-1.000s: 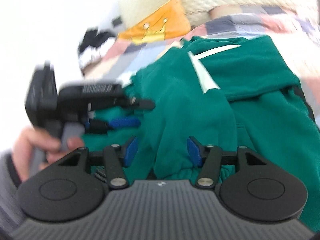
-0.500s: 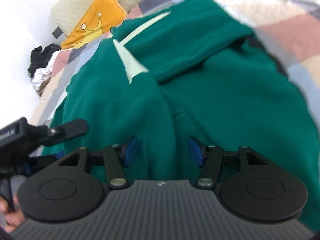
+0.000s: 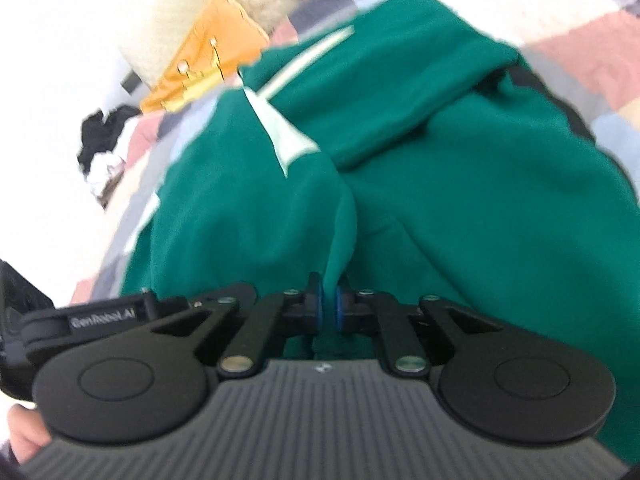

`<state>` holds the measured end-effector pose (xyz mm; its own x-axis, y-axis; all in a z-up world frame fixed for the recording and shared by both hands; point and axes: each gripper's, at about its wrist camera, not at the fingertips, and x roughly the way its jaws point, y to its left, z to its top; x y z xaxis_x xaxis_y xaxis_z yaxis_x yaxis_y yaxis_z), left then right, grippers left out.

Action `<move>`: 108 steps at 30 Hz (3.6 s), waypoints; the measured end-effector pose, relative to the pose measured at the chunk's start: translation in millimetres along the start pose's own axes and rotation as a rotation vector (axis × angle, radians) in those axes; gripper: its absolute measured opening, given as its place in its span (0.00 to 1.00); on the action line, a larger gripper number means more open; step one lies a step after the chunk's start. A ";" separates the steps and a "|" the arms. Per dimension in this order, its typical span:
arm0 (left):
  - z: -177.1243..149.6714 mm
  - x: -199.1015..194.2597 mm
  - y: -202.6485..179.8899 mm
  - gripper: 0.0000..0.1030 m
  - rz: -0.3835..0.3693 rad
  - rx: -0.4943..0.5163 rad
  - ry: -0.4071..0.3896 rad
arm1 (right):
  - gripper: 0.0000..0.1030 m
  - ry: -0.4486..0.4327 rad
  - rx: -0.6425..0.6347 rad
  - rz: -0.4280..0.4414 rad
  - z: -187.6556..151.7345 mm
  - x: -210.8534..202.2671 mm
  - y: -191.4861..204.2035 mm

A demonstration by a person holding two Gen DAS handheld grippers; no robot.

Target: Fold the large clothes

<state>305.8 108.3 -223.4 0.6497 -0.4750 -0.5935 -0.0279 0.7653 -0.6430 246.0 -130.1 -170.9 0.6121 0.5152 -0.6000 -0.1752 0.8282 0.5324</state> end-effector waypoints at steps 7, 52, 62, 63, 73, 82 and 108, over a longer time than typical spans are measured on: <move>-1.1 -1.5 -12.1 0.13 0.044 0.049 -0.011 | 0.06 -0.095 -0.024 -0.096 10.7 -12.2 -4.2; 23.7 -203.4 30.0 0.59 0.444 0.165 -0.023 | 0.83 0.033 0.136 -0.271 -0.1 -122.9 -32.4; 27.9 -216.8 88.7 0.63 0.509 -0.036 0.038 | 0.83 0.120 0.364 -0.338 -1.7 -110.7 -84.0; 27.3 -214.2 92.2 0.63 0.521 -0.047 0.048 | 0.83 0.123 0.380 -0.339 -1.4 -109.7 -87.0; 27.6 -196.8 125.0 0.63 0.572 -0.172 0.140 | 0.83 0.190 0.341 -0.331 12.2 -99.3 -95.3; 24.2 -190.3 155.0 0.63 0.571 -0.280 0.183 | 0.85 0.336 0.322 -0.351 11.8 -55.5 -106.6; 21.6 -208.6 129.3 0.54 0.237 -0.220 0.126 | 0.84 0.354 0.337 -0.114 2.3 -48.5 -91.8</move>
<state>183.1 315.7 -172.3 0.5071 -0.3560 -0.7849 -0.3383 0.7554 -0.5612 234.2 -231.7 -189.3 0.3031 0.5171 -0.8004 0.1719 0.7965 0.5797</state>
